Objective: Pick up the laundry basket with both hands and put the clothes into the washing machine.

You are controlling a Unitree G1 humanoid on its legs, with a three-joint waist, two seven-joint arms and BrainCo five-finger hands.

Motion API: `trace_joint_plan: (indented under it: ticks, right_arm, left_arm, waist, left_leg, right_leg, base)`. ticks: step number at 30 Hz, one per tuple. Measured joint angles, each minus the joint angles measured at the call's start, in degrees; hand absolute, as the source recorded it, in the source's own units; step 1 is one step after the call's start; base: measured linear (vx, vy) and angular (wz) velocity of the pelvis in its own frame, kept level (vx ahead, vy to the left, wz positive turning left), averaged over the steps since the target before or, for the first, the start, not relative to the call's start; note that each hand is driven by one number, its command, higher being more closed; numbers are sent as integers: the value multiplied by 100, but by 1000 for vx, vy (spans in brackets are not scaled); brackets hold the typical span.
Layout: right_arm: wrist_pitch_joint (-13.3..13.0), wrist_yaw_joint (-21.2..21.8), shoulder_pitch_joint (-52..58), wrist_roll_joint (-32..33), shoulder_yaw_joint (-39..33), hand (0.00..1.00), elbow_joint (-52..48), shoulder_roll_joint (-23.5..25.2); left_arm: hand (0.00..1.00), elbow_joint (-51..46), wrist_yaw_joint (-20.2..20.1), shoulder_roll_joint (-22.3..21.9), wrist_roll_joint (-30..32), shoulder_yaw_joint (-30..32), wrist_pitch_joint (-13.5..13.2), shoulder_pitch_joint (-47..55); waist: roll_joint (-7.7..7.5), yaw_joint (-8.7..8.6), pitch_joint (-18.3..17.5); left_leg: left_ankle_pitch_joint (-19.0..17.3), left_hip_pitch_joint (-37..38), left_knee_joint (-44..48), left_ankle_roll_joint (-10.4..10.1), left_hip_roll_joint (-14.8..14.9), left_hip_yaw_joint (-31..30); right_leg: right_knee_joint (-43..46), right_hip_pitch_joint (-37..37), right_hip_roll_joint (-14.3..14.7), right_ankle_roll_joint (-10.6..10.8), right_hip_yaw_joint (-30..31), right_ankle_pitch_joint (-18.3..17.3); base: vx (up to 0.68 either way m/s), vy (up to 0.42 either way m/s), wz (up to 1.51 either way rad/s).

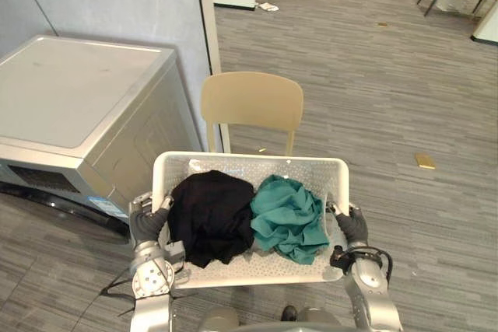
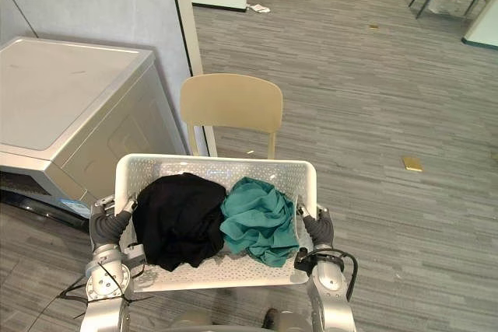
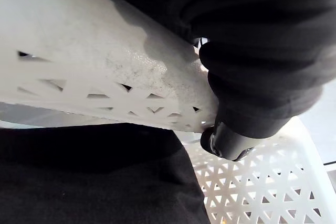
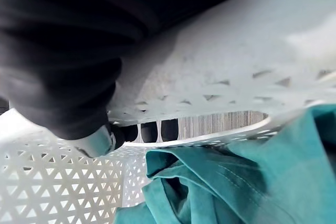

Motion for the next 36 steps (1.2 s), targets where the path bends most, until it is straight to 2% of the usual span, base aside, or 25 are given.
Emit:
trace_joint_plan:
  ticks: [1,2,3,4,6,8,10,14,19,20,22,24,26,28,33,36]
  right_arm:
    - [1,-2,7,4,12,100,0,3]
    - [-1,-5,11,4,13,100,0,9]
    - [-24,-7,-20,14,12,100,-1,-38]
    - [-29,-7,-52,41,16,100,35,-64]
    - [-15,-21,-38,47,29,100,186,-15]
    - [-8,-13,-62,47,34,100,412,-5]
    - [-6,-9,-40,47,17,100,486,9]
    - [-1,4,-64,47,-26,100,542,4]
    - [4,-6,-447,48,-258,100,818,-138]
    - [8,-29,-666,48,-349,100,892,-207]
    - [9,-93,-1053,49,-431,100,999,-278]
    - [10,-249,-1760,52,-473,100,1019,-448]
    - [10,-312,-2238,53,-484,100,1033,-521]
    - [12,-467,-2977,80,-487,100,1135,-690]
    - [136,-581,-4065,396,-499,100,1252,-1117]
    - [170,-716,-4699,554,-496,100,1252,-1389]
  left_arm:
    - [100,4,-4,0,-3,5,-1,12]
    - [100,10,-3,0,-5,9,-3,12]
    - [100,21,-3,-1,-21,6,-64,12]
    - [100,40,-3,-1,-34,8,-71,3]
    - [100,200,0,2,-63,134,-67,-10]
    - [100,374,-3,3,-90,174,-53,4]
    - [100,405,-22,3,-91,166,-43,25]
    - [100,405,-134,32,-113,143,-37,40]
    - [100,537,-156,143,-256,-136,-37,-214]
    - [100,751,-136,178,-303,-174,-37,-518]
    - [100,964,-105,258,-407,-190,-36,-972]
    - [100,1142,22,452,-510,-156,-36,-1786]
    - [100,1282,139,611,-615,-71,-36,-2302]
    - [100,1514,290,851,-768,58,-31,-3056]
    - [100,1682,486,1392,-998,71,98,-4200]
    - [100,1778,562,1601,-1210,82,100,-4852]
  waist:
    - [-36,28,15]
    - [-52,27,5]
    - [50,21,-70]
    - [109,23,-94]
    - [28,27,-141]
    - [6,39,-148]
    - [-7,26,-156]
    - [1,22,-161]
    - [28,16,-150]
    - [83,12,-99]
    - [90,11,39]
    - [68,15,433]
    - [32,7,584]
    - [-9,15,1006]
    - [-10,41,1651]
    - [-13,42,1742]
  left_leg:
    - [-135,-187,483,157,244,343]
    - [-158,-222,514,198,356,404]
    - [14,-228,-119,143,632,301]
    - [3,-241,-260,-251,680,152]
    - [42,-256,-316,-278,453,51]
    - [64,-299,-226,-282,260,-269]
    - [64,-287,-298,-281,162,-268]
    - [66,-137,-554,-278,72,-214]
    - [220,-242,-860,-147,-14,-61]
    - [245,-382,-850,-117,-47,-54]
    - [347,-617,-852,-88,-86,-35]
    - [418,-1036,-798,-62,-94,13]
    - [490,-1458,-676,-34,-84,54]
    - [529,-1802,-517,-23,-14,128]
    - [530,-2288,-118,-25,84,116]
    - [539,-2694,73,-41,144,18]
  right_leg:
    - [-44,179,5,-23,-16,-18]
    - [-49,225,1,-13,-19,-40]
    - [8,159,72,106,16,-179]
    - [59,108,94,115,52,-248]
    - [78,1,-15,217,231,-244]
    - [47,-29,-76,352,369,-171]
    - [-80,-29,-135,434,398,-91]
    - [-365,9,-146,483,602,111]
    - [-565,-284,-173,482,834,370]
    - [-611,-401,-194,510,849,465]
    - [-611,-619,-199,502,873,583]
    - [-611,-1085,-198,480,993,811]
    - [-606,-1481,-197,483,1042,959]
    - [-607,-1802,-156,476,1143,1132]
    - [-272,-2266,-128,449,1119,1164]
    - [-148,-2597,-108,440,993,1162]
  base:
    - [44,-5,11]
    - [0,0,0]
    - [6,60,-7]
    - [9,121,-19]
    - [44,183,-15]
    - [53,145,-19]
    - [52,109,-13]
    - [34,76,-27]
    - [-17,35,-26]
    - [-74,50,-25]
    - [-113,17,-16]
    - [-202,0,-30]
    - [-184,8,-27]
    - [-215,-27,-24]
    - [-141,-20,-4]
    - [-91,-59,7]
